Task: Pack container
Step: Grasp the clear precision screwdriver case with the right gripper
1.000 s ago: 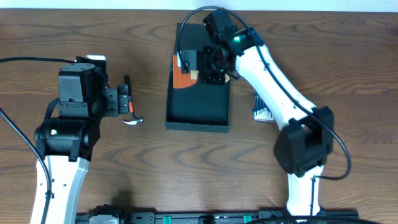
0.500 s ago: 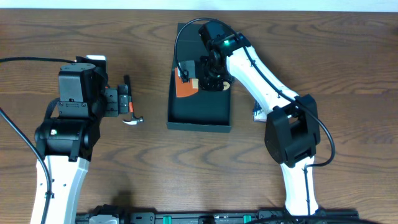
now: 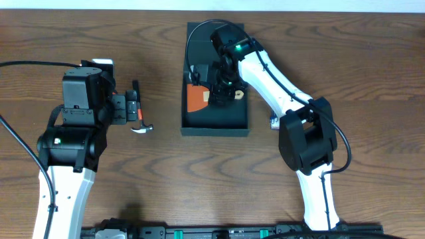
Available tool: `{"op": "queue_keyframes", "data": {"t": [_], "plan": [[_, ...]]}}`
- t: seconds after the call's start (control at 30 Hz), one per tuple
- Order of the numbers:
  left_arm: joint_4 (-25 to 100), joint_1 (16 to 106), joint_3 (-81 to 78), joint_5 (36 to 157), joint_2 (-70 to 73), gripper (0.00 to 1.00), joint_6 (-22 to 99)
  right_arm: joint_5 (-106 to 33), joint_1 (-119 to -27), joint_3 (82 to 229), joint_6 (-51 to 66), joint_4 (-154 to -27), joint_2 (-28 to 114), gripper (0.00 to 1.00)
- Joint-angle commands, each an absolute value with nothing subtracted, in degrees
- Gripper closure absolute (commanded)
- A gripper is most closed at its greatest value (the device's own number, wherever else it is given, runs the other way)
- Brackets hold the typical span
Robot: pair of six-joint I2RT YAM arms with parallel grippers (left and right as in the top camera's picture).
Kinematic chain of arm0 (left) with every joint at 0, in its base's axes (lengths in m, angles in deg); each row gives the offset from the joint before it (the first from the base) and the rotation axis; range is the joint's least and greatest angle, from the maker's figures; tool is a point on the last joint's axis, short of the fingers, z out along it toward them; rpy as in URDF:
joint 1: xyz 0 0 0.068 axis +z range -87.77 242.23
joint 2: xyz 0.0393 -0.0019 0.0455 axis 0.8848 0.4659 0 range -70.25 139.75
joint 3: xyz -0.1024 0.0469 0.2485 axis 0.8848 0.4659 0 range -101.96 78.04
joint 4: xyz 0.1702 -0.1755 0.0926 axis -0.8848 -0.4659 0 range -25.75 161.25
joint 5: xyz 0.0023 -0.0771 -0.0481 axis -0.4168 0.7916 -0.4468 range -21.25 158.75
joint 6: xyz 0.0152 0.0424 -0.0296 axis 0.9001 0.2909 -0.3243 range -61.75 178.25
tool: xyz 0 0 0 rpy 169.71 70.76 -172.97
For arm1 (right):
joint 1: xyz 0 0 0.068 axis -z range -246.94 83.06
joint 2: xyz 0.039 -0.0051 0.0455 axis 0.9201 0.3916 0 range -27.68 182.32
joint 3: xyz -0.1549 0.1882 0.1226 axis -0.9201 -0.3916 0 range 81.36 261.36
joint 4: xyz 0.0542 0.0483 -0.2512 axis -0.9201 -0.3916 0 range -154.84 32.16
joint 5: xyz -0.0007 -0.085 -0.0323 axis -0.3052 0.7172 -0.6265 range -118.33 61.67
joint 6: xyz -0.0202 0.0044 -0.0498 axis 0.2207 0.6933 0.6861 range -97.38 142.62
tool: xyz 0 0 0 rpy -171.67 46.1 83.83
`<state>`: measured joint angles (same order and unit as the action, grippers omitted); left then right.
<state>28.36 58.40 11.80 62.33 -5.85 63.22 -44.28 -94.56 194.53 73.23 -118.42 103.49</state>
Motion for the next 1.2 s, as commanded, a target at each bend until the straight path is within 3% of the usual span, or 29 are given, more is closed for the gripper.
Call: {"op": "queue_keyframes", "data": {"t": [0.0,0.37,0.7,0.83,1.17], "plan": [[28.5,58.7,10.6,61.7,-5.9,0.01,64.0,-44.1,-94.6,198.8,61.1,-119.4,99.8,0.01],[28.5,58.7,10.6,61.7,-5.9,0.02,64.0,-22.4,-88.6,205.1,41.9,-124.9,90.5,0.01],[28.5,58.7,10.6,61.7,-5.9,0.01,64.0,-24.6,-70.9,200.0,1.8,-128.5,93.2,0.04],[28.5,58.7,10.6,61.7,-5.9,0.02,64.0,-31.5,-68.4,193.5,0.4,-128.7,94.3,0.1],[28.5,58.7,10.6,61.7,-5.9,0.02,64.0,-33.1,-73.6,178.9,8.0,-123.2,94.3,0.09]]}}
